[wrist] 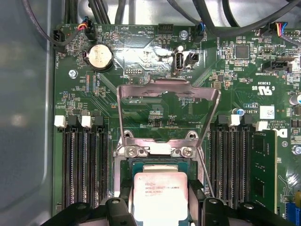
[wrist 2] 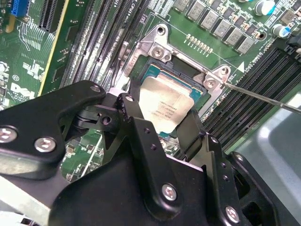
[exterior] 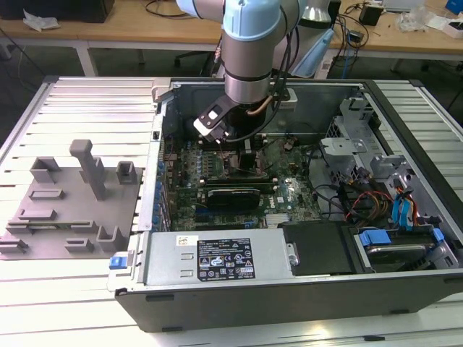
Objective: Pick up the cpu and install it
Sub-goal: 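Place the cpu into insertion slot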
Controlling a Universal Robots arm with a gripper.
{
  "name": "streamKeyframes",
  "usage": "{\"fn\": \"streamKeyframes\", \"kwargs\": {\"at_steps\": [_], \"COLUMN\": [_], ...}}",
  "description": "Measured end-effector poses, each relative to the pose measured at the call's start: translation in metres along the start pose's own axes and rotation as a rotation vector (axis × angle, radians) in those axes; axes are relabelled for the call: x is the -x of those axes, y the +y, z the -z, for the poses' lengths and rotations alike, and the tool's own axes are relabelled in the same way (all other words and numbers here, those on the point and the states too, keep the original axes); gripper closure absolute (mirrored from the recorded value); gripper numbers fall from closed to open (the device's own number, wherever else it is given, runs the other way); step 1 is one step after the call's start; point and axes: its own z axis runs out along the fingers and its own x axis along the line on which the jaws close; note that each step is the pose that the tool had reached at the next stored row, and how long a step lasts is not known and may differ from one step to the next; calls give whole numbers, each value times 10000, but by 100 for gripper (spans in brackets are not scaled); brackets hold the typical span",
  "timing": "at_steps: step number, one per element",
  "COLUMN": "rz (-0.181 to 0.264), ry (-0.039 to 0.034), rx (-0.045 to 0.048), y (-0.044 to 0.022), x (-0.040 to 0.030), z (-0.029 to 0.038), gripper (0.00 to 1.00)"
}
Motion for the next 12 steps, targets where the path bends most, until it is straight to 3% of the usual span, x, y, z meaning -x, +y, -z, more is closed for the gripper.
{"fn": "streamKeyframes", "kwargs": {"at_steps": [7,9,12], "rz": [0,1,-2], "ry": [6,5,4], "rx": [4,3,1], "y": [-2,-2,-3], "x": [-1,-1,-5], "z": [-3,-2,3], "gripper": [45,38,38]}}
